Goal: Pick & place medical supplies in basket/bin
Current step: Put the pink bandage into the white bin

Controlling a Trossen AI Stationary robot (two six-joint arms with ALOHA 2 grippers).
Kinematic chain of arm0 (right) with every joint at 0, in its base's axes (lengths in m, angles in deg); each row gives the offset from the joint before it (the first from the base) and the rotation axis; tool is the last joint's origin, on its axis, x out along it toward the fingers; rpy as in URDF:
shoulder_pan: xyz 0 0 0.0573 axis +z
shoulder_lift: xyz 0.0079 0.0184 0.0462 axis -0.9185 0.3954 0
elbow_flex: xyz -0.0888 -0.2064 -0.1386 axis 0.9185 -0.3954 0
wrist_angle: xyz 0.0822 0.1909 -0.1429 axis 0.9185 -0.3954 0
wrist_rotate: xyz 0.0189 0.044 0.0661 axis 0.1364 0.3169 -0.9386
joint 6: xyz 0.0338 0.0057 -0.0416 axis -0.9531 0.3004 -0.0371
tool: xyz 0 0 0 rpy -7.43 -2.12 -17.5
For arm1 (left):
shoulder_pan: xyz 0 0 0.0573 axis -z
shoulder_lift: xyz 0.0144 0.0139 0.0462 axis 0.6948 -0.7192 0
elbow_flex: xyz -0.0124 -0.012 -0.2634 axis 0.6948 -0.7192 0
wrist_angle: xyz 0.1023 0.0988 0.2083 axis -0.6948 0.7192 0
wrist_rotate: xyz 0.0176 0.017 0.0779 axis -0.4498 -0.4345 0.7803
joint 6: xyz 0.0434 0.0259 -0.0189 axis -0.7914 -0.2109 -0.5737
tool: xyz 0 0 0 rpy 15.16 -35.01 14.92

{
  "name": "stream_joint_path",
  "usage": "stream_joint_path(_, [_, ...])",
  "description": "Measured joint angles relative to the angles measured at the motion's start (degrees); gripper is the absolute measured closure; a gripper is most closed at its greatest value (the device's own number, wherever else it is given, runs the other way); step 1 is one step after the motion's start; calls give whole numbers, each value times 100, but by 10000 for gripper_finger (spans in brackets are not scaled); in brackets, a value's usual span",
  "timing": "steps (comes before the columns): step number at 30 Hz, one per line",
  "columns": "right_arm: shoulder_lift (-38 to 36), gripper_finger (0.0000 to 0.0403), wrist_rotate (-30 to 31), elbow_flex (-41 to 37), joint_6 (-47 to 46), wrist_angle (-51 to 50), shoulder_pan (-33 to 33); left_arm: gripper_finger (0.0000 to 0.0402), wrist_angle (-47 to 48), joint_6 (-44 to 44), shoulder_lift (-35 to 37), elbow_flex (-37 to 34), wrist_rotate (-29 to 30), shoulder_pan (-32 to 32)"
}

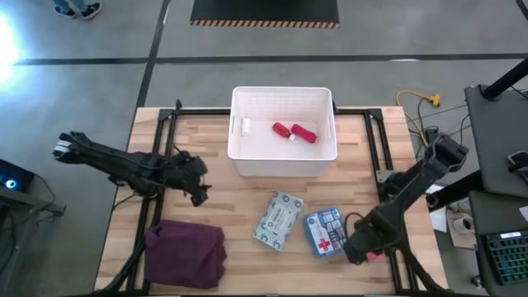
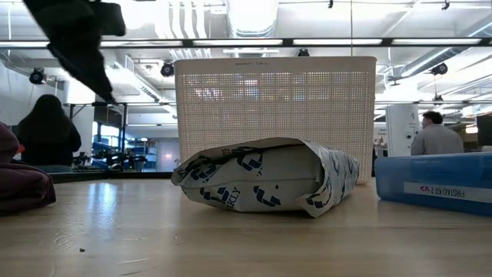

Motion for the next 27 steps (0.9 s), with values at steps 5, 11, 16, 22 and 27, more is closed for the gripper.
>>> stream_joint_path(5, [315, 123, 181, 137, -312, 378, 205, 118, -23, 113, 744, -343, 49, 0])
stream_joint_path(11, [708, 140, 664, 274, -407, 370, 338, 118, -18, 113, 1196, -411, 311, 0])
stream_joint_path(16, [947, 152, 837, 334, -313, 80, 336, 118, 1, 42, 1167, -255, 462, 0])
stream_joint_path(22, [955, 152, 881, 575, -381, -95, 325, 118, 4, 6, 996, -245, 466, 0])
stream_joint_path(27, [921, 145, 905, 897, -335, -939, 352, 118, -31, 6, 801, -245, 466, -2])
